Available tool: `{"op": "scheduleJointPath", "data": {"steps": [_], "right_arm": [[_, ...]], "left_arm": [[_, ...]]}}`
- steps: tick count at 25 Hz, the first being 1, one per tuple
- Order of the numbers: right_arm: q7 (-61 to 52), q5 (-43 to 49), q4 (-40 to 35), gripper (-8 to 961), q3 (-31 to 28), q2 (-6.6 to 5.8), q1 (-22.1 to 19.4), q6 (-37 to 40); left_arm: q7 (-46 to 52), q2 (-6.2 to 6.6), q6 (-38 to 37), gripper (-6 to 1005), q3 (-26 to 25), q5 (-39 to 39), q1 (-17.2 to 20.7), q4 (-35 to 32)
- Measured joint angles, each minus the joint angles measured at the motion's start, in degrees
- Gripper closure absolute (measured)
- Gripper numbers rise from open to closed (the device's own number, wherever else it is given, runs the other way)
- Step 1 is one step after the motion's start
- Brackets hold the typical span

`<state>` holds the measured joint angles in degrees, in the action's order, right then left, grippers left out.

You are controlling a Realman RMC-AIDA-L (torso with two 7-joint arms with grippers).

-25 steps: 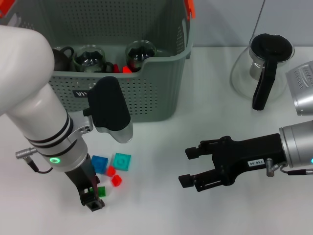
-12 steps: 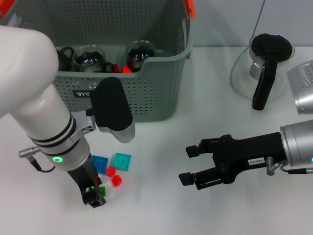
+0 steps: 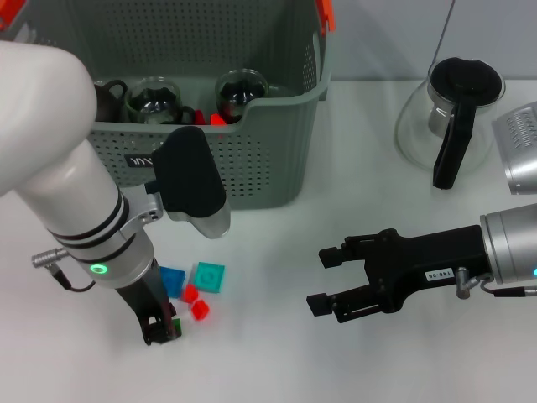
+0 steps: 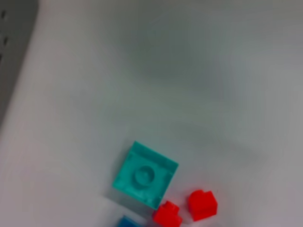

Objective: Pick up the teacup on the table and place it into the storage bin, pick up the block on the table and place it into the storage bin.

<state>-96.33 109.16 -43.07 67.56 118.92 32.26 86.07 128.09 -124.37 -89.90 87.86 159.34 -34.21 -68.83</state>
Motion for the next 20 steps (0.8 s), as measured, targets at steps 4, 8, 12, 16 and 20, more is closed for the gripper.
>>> {"op": "scheduleJointPath", "data": {"steps": [4, 8, 12, 16, 20], "right_arm": [[0.0, 0.0, 0.0, 57, -0.1, -0.02, 0.0, 0.0], [0.2, 0.0, 0.0, 57, -0.1, -0.07, -0.1, 0.0], [0.2, 0.0, 0.0, 57, -0.1, -0.09, -0.1, 0.0], [0.2, 0.0, 0.0, 56, -0.1, -0.09, -0.1, 0.0], [0.2, 0.0, 0.0, 56, -0.1, -0.09, -0.2, 0.0]], "left_arm": [[0.0, 0.06, -0.1, 722, -1.0, -0.1, -0.5, 0.4], [-0.1, 0.11, -0.6, 846, -0.9, 0.0, -0.5, 0.4], [0.0, 0.10, -0.8, 869, -0.9, 0.0, -0.4, 0.3], [0.0, 0.08, -0.9, 893, -1.1, -0.1, 0.3, -1.3], [0.1, 0.09, -1.4, 893, -3.4, -0.1, 0.9, -4.2]]}}
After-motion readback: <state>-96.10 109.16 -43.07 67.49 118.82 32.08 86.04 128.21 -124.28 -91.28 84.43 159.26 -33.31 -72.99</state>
